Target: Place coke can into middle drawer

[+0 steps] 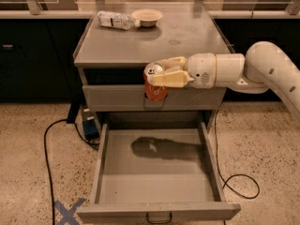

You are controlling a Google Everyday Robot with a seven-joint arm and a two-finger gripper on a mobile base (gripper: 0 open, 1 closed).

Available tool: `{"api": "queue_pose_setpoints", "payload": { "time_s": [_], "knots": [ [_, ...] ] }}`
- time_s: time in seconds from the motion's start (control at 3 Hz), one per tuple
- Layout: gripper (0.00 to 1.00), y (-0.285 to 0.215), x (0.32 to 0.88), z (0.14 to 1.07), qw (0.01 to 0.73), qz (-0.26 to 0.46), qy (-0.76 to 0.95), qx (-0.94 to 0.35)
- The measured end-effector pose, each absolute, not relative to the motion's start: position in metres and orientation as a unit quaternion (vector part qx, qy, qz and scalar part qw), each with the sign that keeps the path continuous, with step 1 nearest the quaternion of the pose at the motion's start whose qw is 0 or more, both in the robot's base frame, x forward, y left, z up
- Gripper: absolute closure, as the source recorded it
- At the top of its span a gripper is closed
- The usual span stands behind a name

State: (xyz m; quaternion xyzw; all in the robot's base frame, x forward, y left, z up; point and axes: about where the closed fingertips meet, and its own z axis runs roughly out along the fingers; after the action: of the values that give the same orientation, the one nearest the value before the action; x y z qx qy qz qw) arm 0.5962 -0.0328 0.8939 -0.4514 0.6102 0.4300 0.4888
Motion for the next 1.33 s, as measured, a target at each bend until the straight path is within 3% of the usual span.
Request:
{"api": "queue_pose_setpoints", "payload": {
  "time_s": [1.33],
  "knots": [
    [1.0, -0.051, 0.505, 0.686, 0.43, 0.511, 0.674, -0.316]
  ]
}}
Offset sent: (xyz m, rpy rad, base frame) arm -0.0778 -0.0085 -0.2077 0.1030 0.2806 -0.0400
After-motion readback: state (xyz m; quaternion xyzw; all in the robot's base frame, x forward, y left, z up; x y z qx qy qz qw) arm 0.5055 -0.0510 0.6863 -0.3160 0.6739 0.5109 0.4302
